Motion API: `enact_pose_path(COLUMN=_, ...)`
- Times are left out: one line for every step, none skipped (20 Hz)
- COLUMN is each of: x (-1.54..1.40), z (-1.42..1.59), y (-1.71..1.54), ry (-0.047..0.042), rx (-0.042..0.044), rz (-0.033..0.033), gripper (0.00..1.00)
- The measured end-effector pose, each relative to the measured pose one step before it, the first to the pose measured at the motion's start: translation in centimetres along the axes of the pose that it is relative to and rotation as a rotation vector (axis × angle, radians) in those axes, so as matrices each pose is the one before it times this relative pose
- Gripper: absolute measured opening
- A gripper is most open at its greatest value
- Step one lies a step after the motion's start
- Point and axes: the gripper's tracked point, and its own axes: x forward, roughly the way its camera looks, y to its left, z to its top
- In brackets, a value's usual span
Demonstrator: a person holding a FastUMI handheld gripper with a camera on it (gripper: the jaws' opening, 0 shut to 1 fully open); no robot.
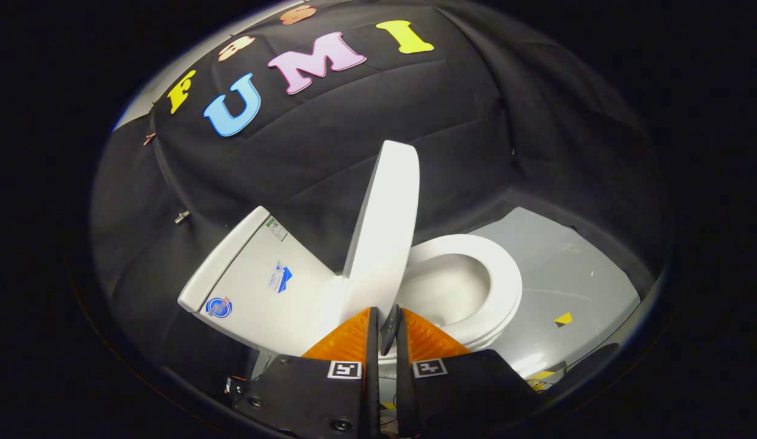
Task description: Open the toilet lid.
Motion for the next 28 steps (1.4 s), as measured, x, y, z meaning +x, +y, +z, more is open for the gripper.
enact_pose_path(x=-0.189, z=0.255, y=0.879, ry=-0.00914, rx=-0.02131, rz=0.00255, gripper=0.16)
enact_pose_path(x=-0.138, z=0.108, y=0.993, ry=-0.00717, rx=-0.02148, rz=0.00468, gripper=0.16)
enact_pose_path(x=-0.086, z=0.197, y=1.039, ry=-0.00853, rx=-0.01900, rz=0.00655, gripper=0.16)
enact_pose_path(x=-0.137, z=0.243, y=0.929, ry=-0.00760, rx=-0.01794, rz=0.00779, gripper=0.16)
enact_pose_path(x=-0.172, z=0.189, y=1.052, ry=-0.00634, rx=-0.01501, rz=0.00956, gripper=0.16)
enact_pose_path(x=-0.078, z=0.167, y=1.045, ry=-0.00663, rx=-0.01402, rz=0.01279, gripper=0.16)
enact_pose_path(x=0.007, z=0.099, y=1.175, ry=-0.00495, rx=-0.01436, rz=0.01432, gripper=0.16)
enact_pose_path(x=-0.018, z=0.151, y=1.070, ry=-0.00615, rx=-0.01519, rz=0.01319, gripper=0.16)
enact_pose_path(x=0.085, z=0.106, y=1.061, ry=-0.00406, rx=-0.01488, rz=0.01386, gripper=0.16)
enact_pose_path(x=0.169, z=0.087, y=1.157, ry=-0.00533, rx=-0.01308, rz=0.01588, gripper=0.17)
enact_pose_path(x=0.022, z=0.030, y=1.178, ry=-0.00344, rx=-0.01248, rz=0.01753, gripper=0.18)
enact_pose_path(x=0.133, z=-0.003, y=1.132, ry=-0.00222, rx=-0.01276, rz=0.01725, gripper=0.20)
enact_pose_path(x=0.239, z=0.030, y=1.080, ry=-0.00113, rx=-0.01340, rz=0.01595, gripper=0.21)
enact_pose_path(x=0.260, z=0.001, y=0.965, ry=0.00025, rx=-0.01469, rz=0.01268, gripper=0.21)
enact_pose_path(x=0.280, z=-0.109, y=0.906, ry=-0.00130, rx=-0.01417, rz=0.01059, gripper=0.21)
enact_pose_path(x=0.190, z=-0.013, y=0.860, ry=-0.00039, rx=-0.01255, rz=0.01085, gripper=0.21)
enact_pose_path(x=0.237, z=0.012, y=0.899, ry=0.00093, rx=-0.00937, rz=0.01271, gripper=0.21)
enact_pose_path(x=0.222, z=-0.017, y=0.830, ry=0.00124, rx=-0.00884, rz=0.01483, gripper=0.21)
enact_pose_path(x=0.258, z=-0.041, y=0.617, ry=0.00256, rx=-0.00818, rz=0.00922, gripper=0.21)
enact_pose_path(x=0.325, z=0.036, y=0.604, ry=0.00420, rx=-0.00819, rz=0.00819, gripper=0.21)
enact_pose_path(x=0.225, z=-0.012, y=0.548, ry=0.00443, rx=-0.00779, rz=0.00779, gripper=0.21)
enact_pose_path(x=0.273, z=-0.037, y=0.541, ry=0.00178, rx=-0.00625, rz=0.00956, gripper=0.21)
enact_pose_path(x=0.280, z=-0.027, y=0.588, ry=0.00334, rx=-0.00614, rz=0.01037, gripper=0.21)
enact_pose_path(x=0.288, z=-0.109, y=0.662, ry=0.00331, rx=-0.00704, rz=0.01177, gripper=0.21)
enact_pose_path(x=0.236, z=-0.157, y=0.559, ry=0.00380, rx=-0.00700, rz=0.00900, gripper=0.21)
enact_pose_path(x=0.277, z=-0.125, y=0.481, ry=0.00325, rx=-0.00829, rz=0.00997, gripper=0.21)
enact_pose_path(x=0.232, z=-0.164, y=0.488, ry=0.00476, rx=-0.00790, rz=0.01034, gripper=0.21)
enact_pose_path(x=0.313, z=-0.033, y=0.488, ry=0.00370, rx=-0.00446, rz=0.01115, gripper=0.21)
